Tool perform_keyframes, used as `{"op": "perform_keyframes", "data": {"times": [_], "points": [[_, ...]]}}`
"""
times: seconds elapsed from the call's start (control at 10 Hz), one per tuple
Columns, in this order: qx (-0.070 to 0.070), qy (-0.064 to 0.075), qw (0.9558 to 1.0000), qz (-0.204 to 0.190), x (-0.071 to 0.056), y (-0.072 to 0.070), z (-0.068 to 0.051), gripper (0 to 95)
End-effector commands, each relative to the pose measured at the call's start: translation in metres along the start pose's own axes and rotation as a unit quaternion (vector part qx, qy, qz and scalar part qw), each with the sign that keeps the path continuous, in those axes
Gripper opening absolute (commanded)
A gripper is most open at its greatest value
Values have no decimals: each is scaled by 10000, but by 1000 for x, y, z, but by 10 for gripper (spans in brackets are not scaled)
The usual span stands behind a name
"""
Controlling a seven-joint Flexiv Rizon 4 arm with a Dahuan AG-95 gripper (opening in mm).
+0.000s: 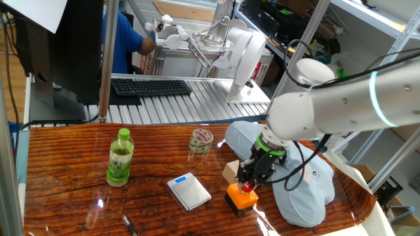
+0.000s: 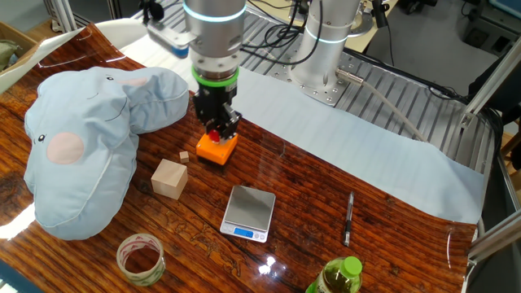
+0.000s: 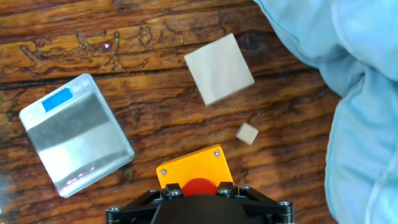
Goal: Remove the object from the scale
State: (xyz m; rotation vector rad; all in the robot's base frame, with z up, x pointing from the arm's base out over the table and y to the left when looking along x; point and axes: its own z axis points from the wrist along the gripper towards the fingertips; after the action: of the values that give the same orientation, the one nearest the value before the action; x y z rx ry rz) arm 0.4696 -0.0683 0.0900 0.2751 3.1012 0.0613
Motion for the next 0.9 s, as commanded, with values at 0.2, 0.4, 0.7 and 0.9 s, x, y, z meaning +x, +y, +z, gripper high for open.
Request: {"op": "perform_keyframes", "data": {"times": [0.2, 0.4, 0.7, 0.9], "points": [[11, -29, 10000, -21, 4, -1, -2, 0], [10, -53, 10000, -34, 4, -2, 1, 0], [-2, -78, 10000, -38, 5, -3, 8, 0], [-9, -88, 9999, -51, 4, -4, 10, 0]]}}
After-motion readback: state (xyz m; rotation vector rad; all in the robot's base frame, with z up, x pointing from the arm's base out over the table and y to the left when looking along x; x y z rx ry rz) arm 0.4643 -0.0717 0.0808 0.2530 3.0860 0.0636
